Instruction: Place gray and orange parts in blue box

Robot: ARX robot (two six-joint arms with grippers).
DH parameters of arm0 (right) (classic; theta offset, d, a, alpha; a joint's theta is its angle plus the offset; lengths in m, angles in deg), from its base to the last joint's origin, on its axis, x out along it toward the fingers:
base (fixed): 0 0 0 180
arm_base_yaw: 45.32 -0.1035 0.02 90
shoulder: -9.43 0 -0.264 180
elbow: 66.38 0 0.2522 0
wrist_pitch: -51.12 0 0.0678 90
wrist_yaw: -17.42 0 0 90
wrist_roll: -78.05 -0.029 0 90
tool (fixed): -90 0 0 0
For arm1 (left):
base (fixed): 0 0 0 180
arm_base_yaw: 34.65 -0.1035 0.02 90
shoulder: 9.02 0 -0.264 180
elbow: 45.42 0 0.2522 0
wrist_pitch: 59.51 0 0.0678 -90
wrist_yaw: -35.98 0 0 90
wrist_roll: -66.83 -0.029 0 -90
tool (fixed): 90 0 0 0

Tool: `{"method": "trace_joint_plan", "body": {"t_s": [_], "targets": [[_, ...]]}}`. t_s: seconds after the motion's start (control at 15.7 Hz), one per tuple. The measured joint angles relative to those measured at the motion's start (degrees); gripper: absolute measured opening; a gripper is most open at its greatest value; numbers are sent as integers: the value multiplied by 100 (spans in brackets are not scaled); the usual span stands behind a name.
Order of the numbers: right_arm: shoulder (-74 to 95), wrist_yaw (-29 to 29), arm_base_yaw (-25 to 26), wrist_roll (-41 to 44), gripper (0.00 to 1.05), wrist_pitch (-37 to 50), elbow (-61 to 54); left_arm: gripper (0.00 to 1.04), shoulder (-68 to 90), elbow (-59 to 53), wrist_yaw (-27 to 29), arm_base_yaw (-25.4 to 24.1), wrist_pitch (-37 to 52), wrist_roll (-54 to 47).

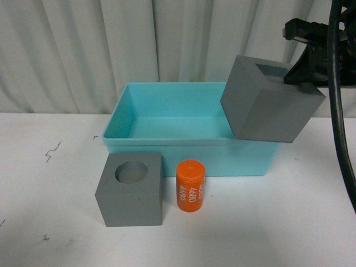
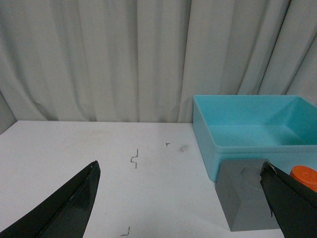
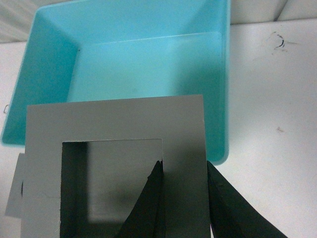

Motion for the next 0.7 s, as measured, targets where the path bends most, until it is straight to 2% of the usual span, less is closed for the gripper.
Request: {"method": "trace_joint_plan", "body": {"t_s": [0.32, 0.7], "targets": [[1078, -28, 280, 17, 18, -308, 1169, 98, 2, 0, -2, 0, 0, 0], [2249, 107, 164, 15, 18, -625, 2702, 98, 0, 0, 0, 0, 0, 0]]}}
